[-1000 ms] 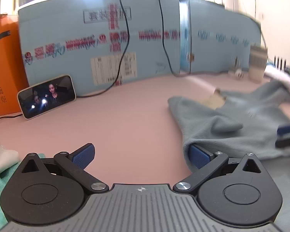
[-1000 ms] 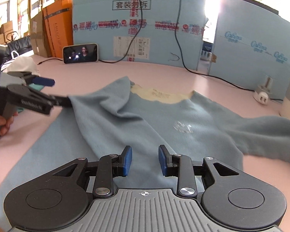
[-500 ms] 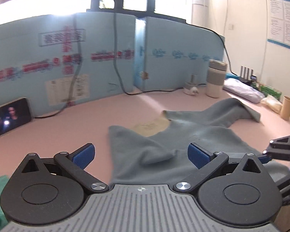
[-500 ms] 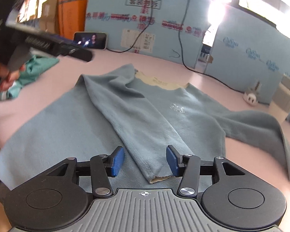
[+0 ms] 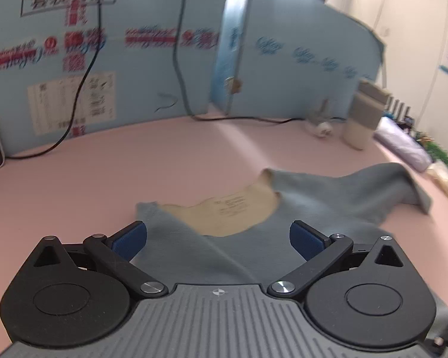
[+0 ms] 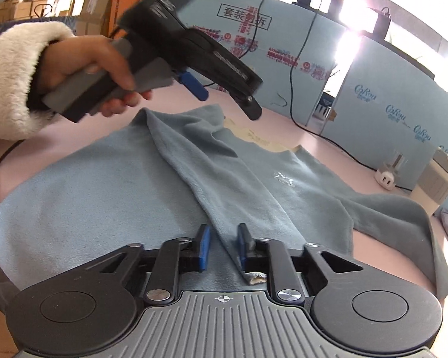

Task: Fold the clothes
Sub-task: 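Fold the grasped sleeve across the sweatshirt body with the right gripper, then open the right gripper and move it back over the sweatshirt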

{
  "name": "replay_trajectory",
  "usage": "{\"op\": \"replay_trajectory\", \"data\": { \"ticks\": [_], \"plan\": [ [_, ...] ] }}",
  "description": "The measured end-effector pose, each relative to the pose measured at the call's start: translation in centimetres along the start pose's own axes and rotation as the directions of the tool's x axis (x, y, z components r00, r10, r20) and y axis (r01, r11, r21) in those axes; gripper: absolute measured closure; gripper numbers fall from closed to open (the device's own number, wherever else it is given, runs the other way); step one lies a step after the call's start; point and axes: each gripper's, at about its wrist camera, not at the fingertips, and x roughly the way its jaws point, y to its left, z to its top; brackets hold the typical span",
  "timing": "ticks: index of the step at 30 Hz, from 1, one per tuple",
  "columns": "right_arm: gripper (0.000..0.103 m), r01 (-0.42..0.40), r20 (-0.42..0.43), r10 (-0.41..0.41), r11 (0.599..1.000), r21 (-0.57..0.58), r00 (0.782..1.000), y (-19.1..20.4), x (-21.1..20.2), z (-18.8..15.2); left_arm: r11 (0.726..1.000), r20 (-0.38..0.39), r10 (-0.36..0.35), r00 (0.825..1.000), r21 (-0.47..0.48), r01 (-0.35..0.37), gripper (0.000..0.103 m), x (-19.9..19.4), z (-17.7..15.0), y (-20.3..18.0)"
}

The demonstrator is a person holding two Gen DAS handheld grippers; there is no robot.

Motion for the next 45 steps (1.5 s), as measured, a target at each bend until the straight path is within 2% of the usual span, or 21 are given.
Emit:
{"op": "replay_trajectory", "data": {
  "ticks": [3, 7, 14, 23, 24, 28, 33, 37, 40, 45],
  "plan": [
    [0.098, 0.001, 0.001, -0.001, 1.0, 0.015, 1.0, -0.3, 0.1, 0.1, 0.998, -0.037, 0.044, 0.998, -0.041, -0.046, 0.0, 1.9, -0.1, 1.4],
    [0.101, -0.003, 0.019, 0.002, 1.0, 0.031, 1.0, -0.5, -0.8, 0.7, 0.998, -0.012, 0.047, 0.999, -0.039, -0.048, 0.0, 2.4, -0.2, 2.6],
    [0.101, -0.124, 0.048, 0.12, 0.99, 0.074, 0.992, -1.5, -4.4, 1.8, 0.997, -0.023, 0.073, 0.997, 0.006, -0.072, 0.0, 2.8, -0.1, 2.2],
    [0.099, -0.217, -0.043, 0.222, 0.972, 0.094, 0.974, -0.2, -4.7, 0.7, 0.985, -0.042, 0.144, 0.989, 0.099, -0.14, 0.0, 2.0, -1.1, 1.8],
    [0.095, -0.227, -0.051, 0.233, 0.969, 0.1, 0.971, -0.2, -4.5, 0.7, 0.986, -0.042, 0.143, 0.989, 0.097, -0.138, 0.0, 1.9, -1.1, 2.0],
    [0.094, -0.26, -0.05, 0.267, 0.958, 0.123, 0.962, -0.3, -4.7, 0.6, 0.986, -0.042, 0.138, 0.99, 0.096, -0.133, 0.0, 1.7, -1.3, 2.3],
    [0.091, -0.256, 0.026, 0.256, 0.948, 0.187, 0.966, -1.8, -5.9, 0.7, 0.987, -0.036, 0.147, 0.989, 0.075, -0.144, 0.0, 1.3, -1.1, 2.4],
    [0.091, -0.206, 0.086, 0.19, 0.948, 0.241, 0.978, -3.3, -7.1, 0.6, 0.99, 0.021, 0.131, 0.991, 0.047, -0.132, 0.0, -0.7, -1.2, 2.2],
    [0.091, -0.185, 0.09, 0.166, 0.94, 0.286, 0.982, -4.4, -6.6, 0.5, 0.99, 0.07, 0.114, 0.991, 0.074, -0.119, 0.0, -2.6, -1.3, 1.1],
    [0.091, -0.188, 0.069, 0.175, 0.931, 0.313, 0.982, -4.6, -5.1, 0.4, 0.989, 0.036, 0.069, 0.997, 0.128, -0.073, 0.0, -3.0, -3.1, -0.3]
  ]
}}
